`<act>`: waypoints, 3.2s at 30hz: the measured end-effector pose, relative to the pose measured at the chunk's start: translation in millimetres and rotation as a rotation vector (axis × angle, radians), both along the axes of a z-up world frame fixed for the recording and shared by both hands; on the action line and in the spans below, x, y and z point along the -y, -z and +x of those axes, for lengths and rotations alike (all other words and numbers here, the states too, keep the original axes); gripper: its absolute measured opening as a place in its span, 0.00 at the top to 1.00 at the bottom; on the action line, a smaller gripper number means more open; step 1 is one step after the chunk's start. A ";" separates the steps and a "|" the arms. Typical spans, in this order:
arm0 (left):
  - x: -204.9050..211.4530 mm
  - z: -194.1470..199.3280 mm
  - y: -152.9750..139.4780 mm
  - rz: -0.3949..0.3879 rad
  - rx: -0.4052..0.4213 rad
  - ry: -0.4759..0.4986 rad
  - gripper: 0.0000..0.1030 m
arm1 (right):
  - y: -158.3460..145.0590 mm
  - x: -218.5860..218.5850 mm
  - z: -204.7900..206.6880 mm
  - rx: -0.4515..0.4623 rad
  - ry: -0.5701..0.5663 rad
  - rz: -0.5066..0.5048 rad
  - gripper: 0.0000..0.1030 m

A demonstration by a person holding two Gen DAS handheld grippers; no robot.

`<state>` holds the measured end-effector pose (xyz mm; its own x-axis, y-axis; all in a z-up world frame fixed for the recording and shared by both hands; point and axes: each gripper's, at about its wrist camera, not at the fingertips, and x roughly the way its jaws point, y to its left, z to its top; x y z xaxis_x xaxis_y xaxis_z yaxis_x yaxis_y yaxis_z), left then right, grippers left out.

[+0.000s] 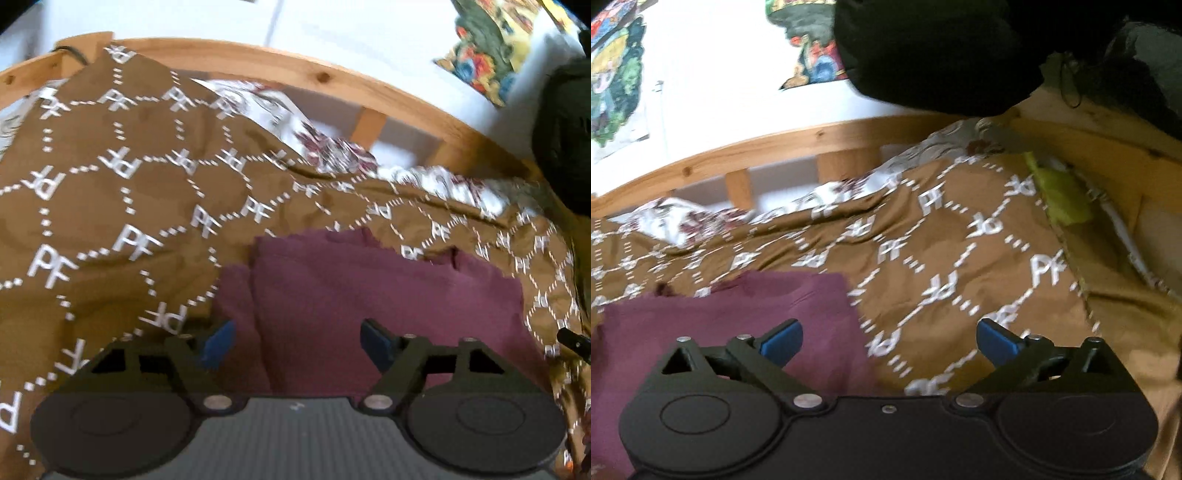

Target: Fold small clothes

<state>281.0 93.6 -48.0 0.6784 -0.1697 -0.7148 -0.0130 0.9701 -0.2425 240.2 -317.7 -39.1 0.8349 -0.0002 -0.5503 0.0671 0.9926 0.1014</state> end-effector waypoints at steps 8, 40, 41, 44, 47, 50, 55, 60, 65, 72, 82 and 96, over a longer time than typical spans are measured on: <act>12.7 17.2 33.0 0.084 -0.174 0.011 0.61 | 9.1 -32.9 -31.7 -0.094 -0.097 0.012 0.01; 13.5 -32.5 8.8 0.120 -0.065 -0.156 0.13 | 16.6 -87.4 -44.7 0.024 -0.279 -0.228 0.01; 13.3 -36.9 7.5 0.110 -0.061 -0.160 0.12 | 15.5 -89.2 -46.7 0.031 -0.283 -0.232 0.01; 12.3 -49.7 3.2 0.081 -0.059 -0.173 0.04 | 12.2 -94.2 -53.6 0.046 -0.287 -0.229 0.01; 10.9 -61.4 0.0 0.056 -0.048 -0.188 0.01 | 8.9 -99.4 -61.7 0.056 -0.288 -0.214 0.01; 7.2 -70.5 -2.7 0.049 -0.053 -0.212 0.01 | 6.3 -106.6 -69.1 0.066 -0.301 -0.207 0.01; -12.9 -83.0 -5.1 -0.013 -0.074 -0.295 0.01 | 3.4 -118.7 -78.1 0.075 -0.328 -0.215 0.01; -36.5 -89.8 -14.9 -0.010 -0.005 -0.450 0.01 | 7.3 -132.2 -77.9 0.050 -0.307 -0.203 0.01; -41.3 -80.0 -10.4 -0.051 -0.021 -0.450 0.01 | 20.6 -149.2 -74.9 0.039 -0.385 -0.223 0.01; -14.8 -54.1 12.7 -0.053 -0.156 -0.289 0.01 | 41.1 -154.4 -53.2 -0.067 -0.380 -0.193 0.01; -10.8 -44.1 32.9 -0.070 -0.276 -0.275 0.01 | 58.5 -156.6 -40.6 -0.167 -0.384 -0.175 0.00; -13.4 -37.1 43.1 -0.082 -0.345 -0.269 0.01 | 59.3 -154.1 -38.2 -0.177 -0.386 -0.168 0.00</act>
